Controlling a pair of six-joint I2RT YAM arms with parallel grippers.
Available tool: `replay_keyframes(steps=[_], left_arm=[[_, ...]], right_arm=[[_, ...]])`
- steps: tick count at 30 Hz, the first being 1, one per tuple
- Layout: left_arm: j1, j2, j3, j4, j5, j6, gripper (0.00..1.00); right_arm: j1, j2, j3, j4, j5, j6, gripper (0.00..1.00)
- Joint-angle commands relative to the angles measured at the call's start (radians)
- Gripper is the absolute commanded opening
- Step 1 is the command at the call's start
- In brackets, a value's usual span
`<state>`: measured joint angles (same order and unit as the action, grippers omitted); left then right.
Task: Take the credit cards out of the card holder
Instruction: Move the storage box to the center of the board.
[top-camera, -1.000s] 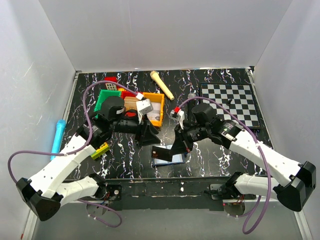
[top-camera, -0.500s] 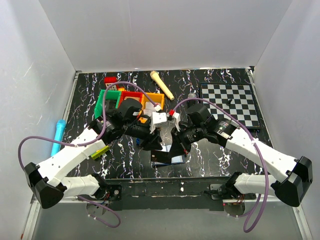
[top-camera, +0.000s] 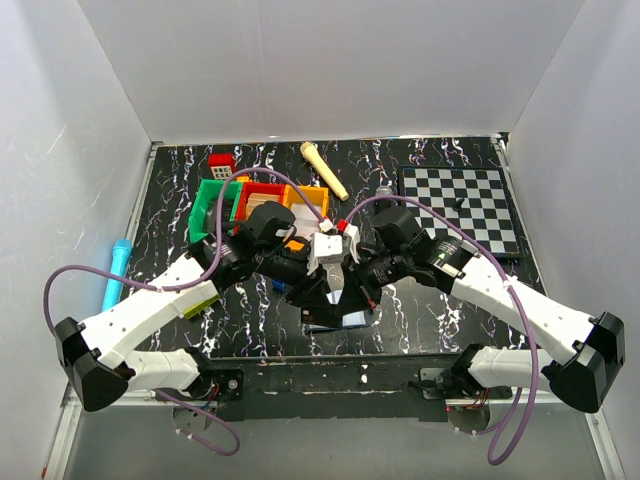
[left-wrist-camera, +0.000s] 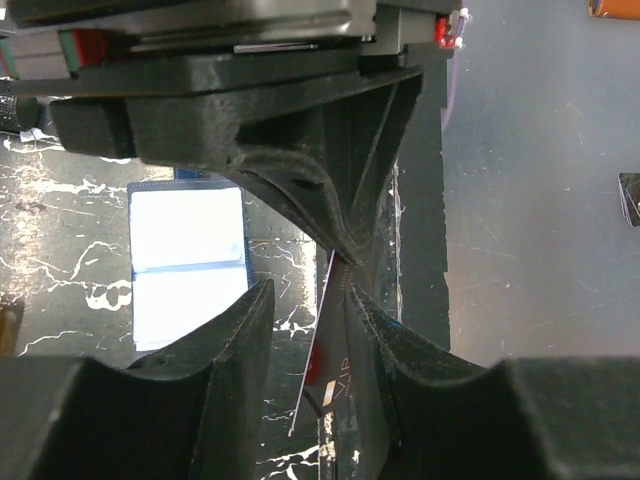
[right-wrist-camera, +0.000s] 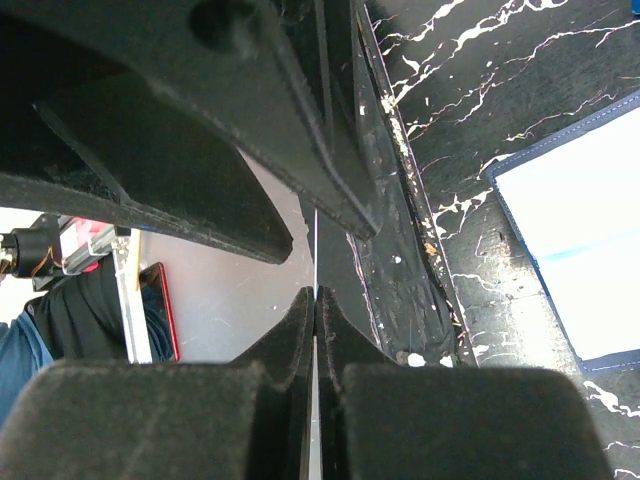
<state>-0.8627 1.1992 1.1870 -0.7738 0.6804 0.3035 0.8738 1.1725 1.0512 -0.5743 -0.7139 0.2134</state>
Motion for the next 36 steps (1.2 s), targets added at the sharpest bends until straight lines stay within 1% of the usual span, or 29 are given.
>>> replay_keyframes(steps=[1,11,17,25,28,32,36], left_arm=[[-0.015,-0.004,-0.001,0.025,0.030,0.005,0.31],[-0.029,0.017,-0.017,0.024,0.030,0.005,0.24],[-0.030,0.007,-0.043,0.024,0.013,0.000,0.29],[-0.030,-0.016,-0.052,0.036,-0.005,-0.004,0.25],[-0.029,-0.024,-0.050,0.047,-0.007,-0.006,0.21],[-0.029,-0.024,-0.053,0.050,-0.007,-0.006,0.10],[-0.029,-0.029,-0.053,0.053,-0.010,-0.014,0.08]], right_arm=[[0.007,-0.001,0.044,0.025,-0.015,-0.003,0.01],[0.007,0.001,0.049,0.024,-0.006,-0.003,0.01],[0.007,-0.005,0.041,0.036,-0.002,0.001,0.01],[0.007,-0.004,0.040,0.040,-0.005,0.004,0.01],[0.007,-0.004,0.038,0.037,-0.002,0.003,0.01],[0.007,-0.005,0.036,0.039,-0.004,0.003,0.01],[0.007,-0.007,0.035,0.037,-0.004,0.003,0.01]])
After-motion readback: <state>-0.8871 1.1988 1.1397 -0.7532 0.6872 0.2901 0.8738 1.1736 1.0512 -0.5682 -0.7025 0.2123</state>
